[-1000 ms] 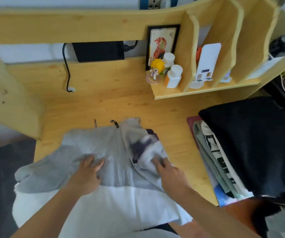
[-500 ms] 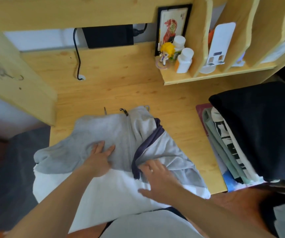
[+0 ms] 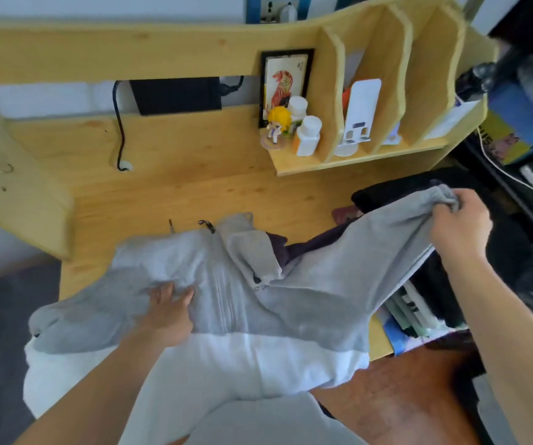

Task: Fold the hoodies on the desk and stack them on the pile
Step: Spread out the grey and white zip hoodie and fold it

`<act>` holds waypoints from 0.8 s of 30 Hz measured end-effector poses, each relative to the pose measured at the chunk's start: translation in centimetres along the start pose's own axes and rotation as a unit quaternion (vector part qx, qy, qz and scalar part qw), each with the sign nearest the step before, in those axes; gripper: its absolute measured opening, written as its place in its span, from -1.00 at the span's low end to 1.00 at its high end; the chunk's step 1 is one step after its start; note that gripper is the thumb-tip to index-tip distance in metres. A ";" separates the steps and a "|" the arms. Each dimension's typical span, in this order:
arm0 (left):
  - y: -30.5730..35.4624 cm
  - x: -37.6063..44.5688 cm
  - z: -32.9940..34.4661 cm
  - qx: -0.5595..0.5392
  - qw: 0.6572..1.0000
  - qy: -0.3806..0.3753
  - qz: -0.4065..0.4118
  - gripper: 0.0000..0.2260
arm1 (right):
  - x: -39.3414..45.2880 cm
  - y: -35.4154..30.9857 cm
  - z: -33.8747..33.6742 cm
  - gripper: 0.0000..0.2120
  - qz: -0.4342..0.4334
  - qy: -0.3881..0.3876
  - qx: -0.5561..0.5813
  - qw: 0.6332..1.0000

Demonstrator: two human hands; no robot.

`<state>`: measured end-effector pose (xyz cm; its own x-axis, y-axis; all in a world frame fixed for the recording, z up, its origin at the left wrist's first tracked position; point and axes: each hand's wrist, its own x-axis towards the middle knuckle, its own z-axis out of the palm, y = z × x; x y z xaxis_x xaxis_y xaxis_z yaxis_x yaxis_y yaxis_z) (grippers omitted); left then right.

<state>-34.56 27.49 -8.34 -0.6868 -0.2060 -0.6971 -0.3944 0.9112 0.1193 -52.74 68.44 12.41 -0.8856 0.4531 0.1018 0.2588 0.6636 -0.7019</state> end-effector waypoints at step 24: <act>1.6 -1.8 -0.7 0.027 1.000 0.006 0.009 -0.34 | -10.1 3.3 13.6 -0.50 -0.478 -0.307 -0.276 0.775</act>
<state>-34.38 29.04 -6.47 -0.7009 -0.1939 -0.6864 -0.3484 0.9328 0.0922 -48.18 57.96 -0.46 -0.7477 -0.6585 -0.0851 -0.6529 0.7525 -0.0863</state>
